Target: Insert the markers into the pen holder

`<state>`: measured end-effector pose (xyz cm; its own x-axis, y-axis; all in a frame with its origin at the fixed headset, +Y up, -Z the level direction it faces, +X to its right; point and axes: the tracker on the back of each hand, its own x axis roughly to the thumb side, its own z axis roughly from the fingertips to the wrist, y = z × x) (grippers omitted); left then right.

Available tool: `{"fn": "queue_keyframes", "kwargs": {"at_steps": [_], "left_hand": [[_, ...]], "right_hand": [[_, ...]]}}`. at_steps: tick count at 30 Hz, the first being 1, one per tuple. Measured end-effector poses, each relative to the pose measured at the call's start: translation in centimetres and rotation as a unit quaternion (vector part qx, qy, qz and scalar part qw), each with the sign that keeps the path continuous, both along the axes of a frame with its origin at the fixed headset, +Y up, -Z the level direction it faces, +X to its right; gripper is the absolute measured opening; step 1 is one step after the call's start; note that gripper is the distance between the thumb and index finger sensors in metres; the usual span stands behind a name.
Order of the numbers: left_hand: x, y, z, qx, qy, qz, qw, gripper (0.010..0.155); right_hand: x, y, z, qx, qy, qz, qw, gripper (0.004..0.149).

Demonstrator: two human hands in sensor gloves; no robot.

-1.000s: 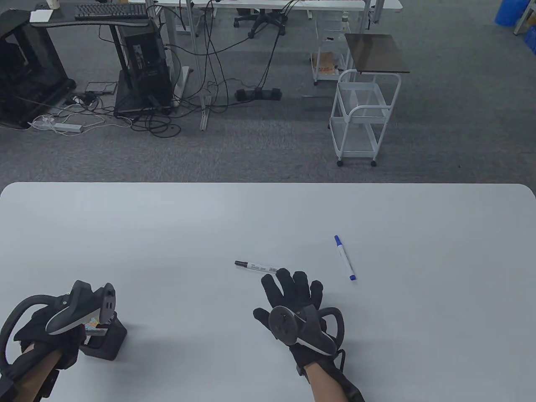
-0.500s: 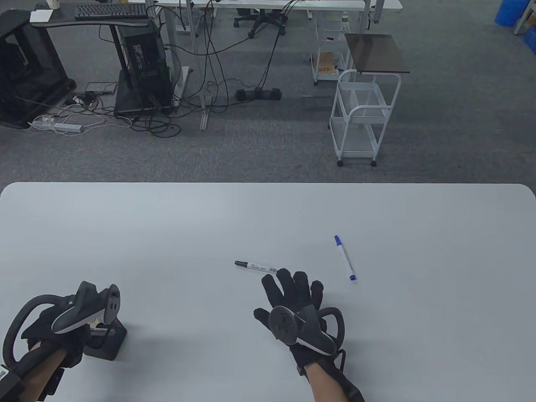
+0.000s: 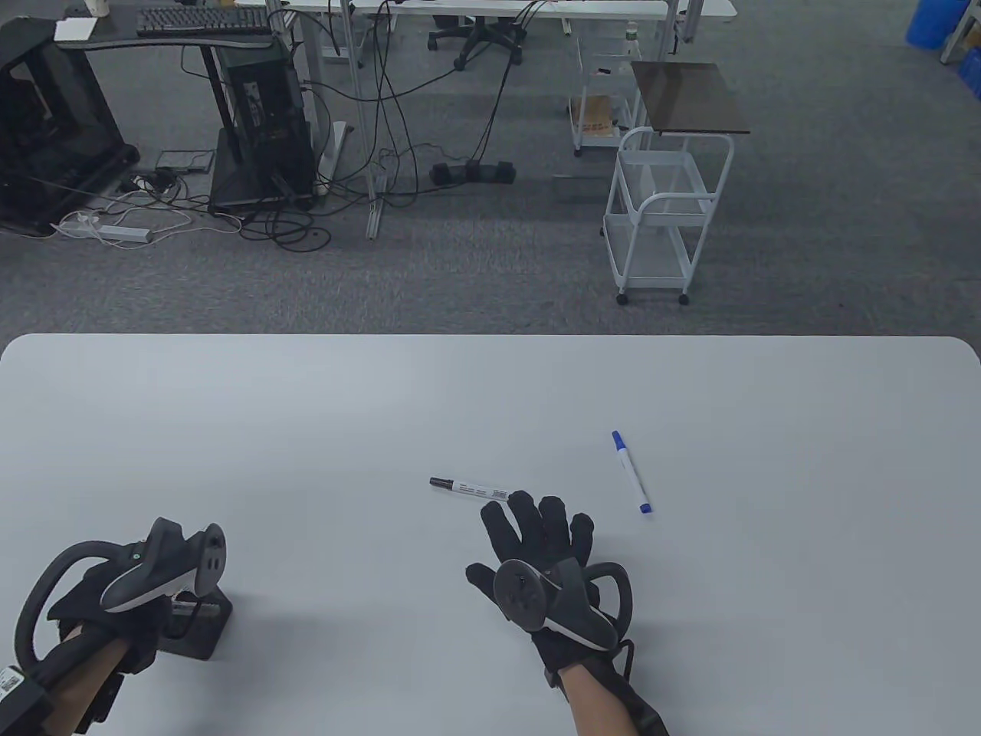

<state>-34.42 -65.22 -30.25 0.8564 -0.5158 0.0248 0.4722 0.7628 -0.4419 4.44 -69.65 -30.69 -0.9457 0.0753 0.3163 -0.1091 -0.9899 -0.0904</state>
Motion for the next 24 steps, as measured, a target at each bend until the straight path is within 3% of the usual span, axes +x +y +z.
{"fn": "queue_keyframes", "kwargs": {"at_steps": [9, 14, 18, 24], "left_hand": [[-0.4, -0.3, 0.0, -0.008, 0.024, -0.002, 1.000, 0.033], [-1.0, 1.0, 0.1, -0.015, 0.047, 0.023, 0.999, 0.054], [-0.2, 3.1, 0.9, 0.061, 0.033, 0.032, 0.997, 0.058], [4.4, 5.3, 2.9, 0.177, -0.064, 0.077, 0.979, 0.056]], "right_hand": [[-0.1, 0.0, 0.0, 0.001, 0.002, 0.002, 1.000, 0.075], [-0.2, -0.1, 0.0, -0.001, 0.002, 0.004, 1.000, 0.075], [-0.2, -0.1, 0.0, -0.001, 0.002, 0.004, 1.000, 0.075], [-0.4, 0.1, 0.1, 0.004, 0.005, 0.004, 1.000, 0.075]]}}
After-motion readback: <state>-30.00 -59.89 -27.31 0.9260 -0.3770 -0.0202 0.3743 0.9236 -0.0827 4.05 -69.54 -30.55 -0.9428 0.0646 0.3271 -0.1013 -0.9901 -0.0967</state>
